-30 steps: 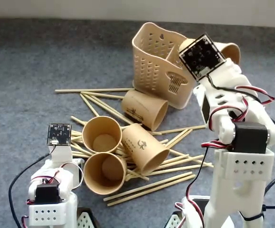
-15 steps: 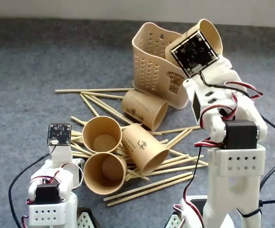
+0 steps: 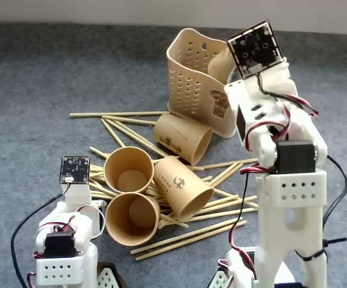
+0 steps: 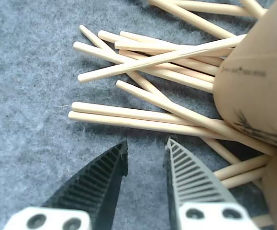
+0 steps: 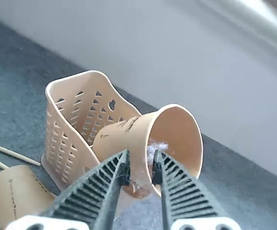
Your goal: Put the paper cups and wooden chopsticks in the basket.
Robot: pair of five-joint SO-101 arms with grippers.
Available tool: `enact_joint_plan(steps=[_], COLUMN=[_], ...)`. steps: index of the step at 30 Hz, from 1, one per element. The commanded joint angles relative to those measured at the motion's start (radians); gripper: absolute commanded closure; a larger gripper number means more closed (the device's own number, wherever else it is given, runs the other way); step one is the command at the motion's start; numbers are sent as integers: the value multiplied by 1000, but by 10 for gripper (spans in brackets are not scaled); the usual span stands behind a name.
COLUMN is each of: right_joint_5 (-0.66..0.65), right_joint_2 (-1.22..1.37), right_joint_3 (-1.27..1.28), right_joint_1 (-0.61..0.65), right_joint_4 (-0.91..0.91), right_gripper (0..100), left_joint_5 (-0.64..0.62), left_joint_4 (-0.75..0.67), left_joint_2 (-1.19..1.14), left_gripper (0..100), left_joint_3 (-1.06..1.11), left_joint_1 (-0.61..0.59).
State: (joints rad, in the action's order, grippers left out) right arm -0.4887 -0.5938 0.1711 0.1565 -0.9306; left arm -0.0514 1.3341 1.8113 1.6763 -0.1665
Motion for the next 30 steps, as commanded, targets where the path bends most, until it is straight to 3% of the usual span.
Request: enact_joint_plan(steps=[1,6,12,19,30], right_joint_5=[11,12,109,104,15], right_joint_2=[67,145,205,236,242], right_joint_3=[-65,-120,-194,-214,-372], right_joint_1=[5,5,8,10,5], right_joint_4=[30,48,50,41,-251], right_gripper=[917,980,981,981,987], left_joint_5=[0,0,0,0,0], left_joint_4=[2,2,2,2,2], left_joint_2=[7,7,7,7,7], left_gripper=[863,863,863,863,863], left_joint_3=[19,19,19,19,19], left_joint_1=[1,1,1,1,1])
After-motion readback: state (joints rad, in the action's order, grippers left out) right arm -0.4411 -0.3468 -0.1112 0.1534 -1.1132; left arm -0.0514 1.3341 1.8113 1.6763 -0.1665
